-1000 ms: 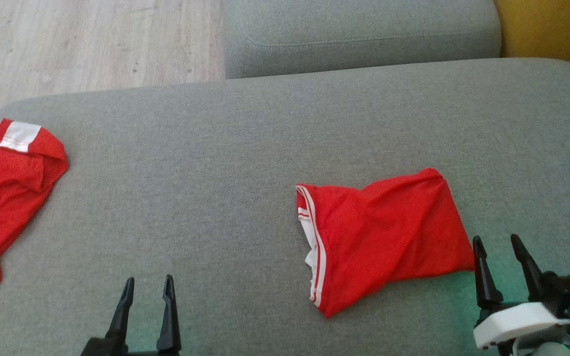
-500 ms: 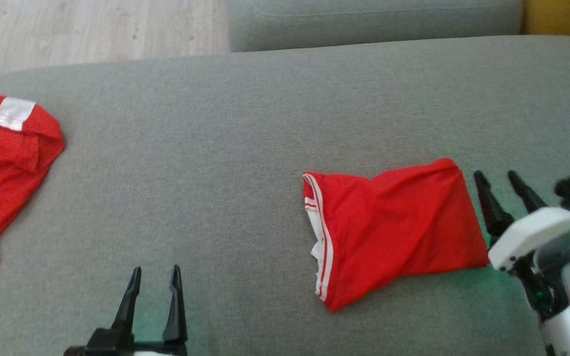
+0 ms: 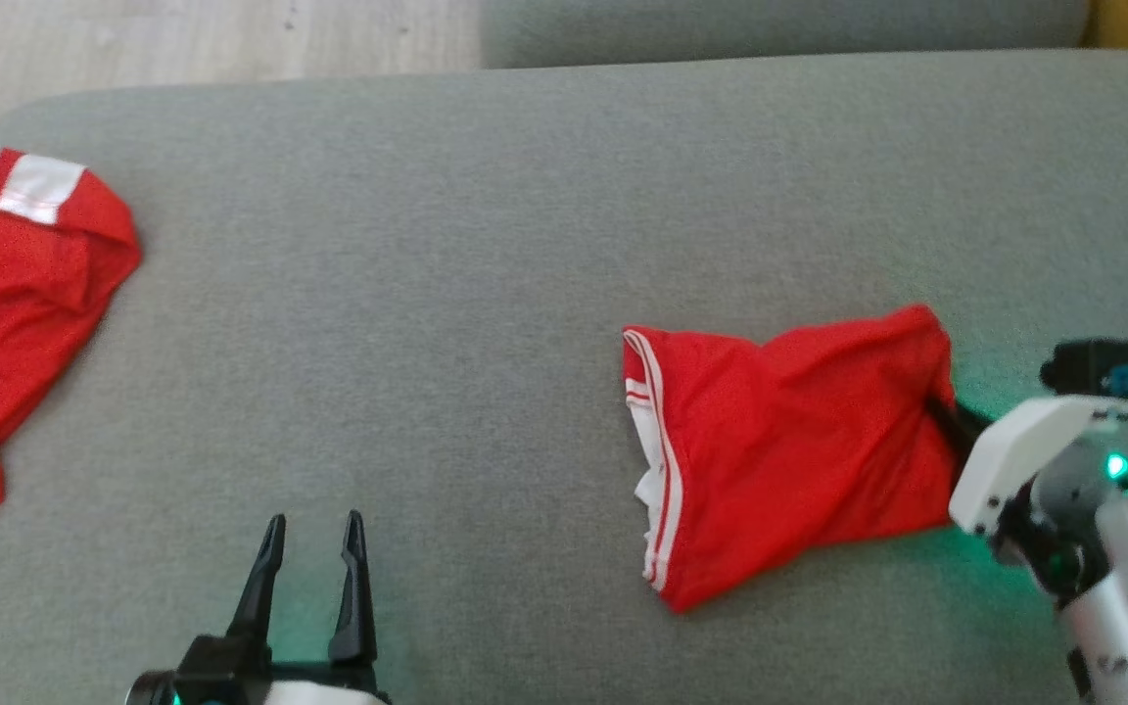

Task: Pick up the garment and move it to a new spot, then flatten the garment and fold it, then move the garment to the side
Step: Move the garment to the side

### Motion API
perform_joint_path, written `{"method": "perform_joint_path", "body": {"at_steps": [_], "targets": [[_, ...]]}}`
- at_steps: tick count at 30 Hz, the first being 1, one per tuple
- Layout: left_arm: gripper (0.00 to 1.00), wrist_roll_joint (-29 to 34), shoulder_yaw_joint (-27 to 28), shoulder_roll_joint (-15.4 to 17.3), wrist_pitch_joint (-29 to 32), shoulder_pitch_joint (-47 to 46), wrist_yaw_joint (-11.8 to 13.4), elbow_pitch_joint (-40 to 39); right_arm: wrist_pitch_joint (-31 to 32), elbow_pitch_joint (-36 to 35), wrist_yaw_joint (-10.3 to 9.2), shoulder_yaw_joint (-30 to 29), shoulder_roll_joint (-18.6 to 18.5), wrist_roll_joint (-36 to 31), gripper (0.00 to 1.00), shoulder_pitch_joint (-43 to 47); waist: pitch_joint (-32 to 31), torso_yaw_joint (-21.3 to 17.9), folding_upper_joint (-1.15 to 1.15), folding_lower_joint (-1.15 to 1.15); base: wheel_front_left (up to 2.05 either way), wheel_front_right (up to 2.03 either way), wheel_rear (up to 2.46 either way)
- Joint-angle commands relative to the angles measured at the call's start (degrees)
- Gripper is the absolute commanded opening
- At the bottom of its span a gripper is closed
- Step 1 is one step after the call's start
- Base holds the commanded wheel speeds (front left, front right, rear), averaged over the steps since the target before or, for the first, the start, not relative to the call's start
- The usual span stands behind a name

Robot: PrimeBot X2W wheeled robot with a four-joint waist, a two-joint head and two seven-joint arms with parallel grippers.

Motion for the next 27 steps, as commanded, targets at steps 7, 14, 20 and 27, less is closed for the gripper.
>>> {"method": "perform_joint_path", "body": {"at_steps": [7, 14, 20, 27], "targets": [[1.0, 1.71, 1.21, -0.14, -0.55, -5.87, -0.47, -3.18, -7.44, 2.96, -0.05, -4.82, -6.62, -8.11, 0.0, -12.29, 6.49, -4.17, 0.0, 0.0, 0.0, 0.0, 0.0], [1.0, 4.84, 1.48, -0.13, -0.55, -9.41, -2.15, -3.32, -11.69, 11.41, -0.05, -13.4, -15.7, -19.2, 0.0, -20.28, 11.74, -5.43, 0.0, 0.0, 0.0, 0.0, 0.0], [1.0, 6.3, 2.24, 0.08, -0.55, -10.01, -2.74, -4.2, -14.77, 16.32, -0.05, -24.1, -17.95, -31.65, 0.0, -24.09, 13.78, -5.28, 0.0, 0.0, 0.0, 0.0, 0.0], [1.0, 6.53, 2.71, 0.02, -0.55, -9.72, -2.67, -4.55, -21.27, 12.28, -0.05, -33.24, -13.5, -46.07, 1.0, -24.95, 13.27, -5.03, 0.0, 0.0, 0.0, 0.0, 0.0]]}}
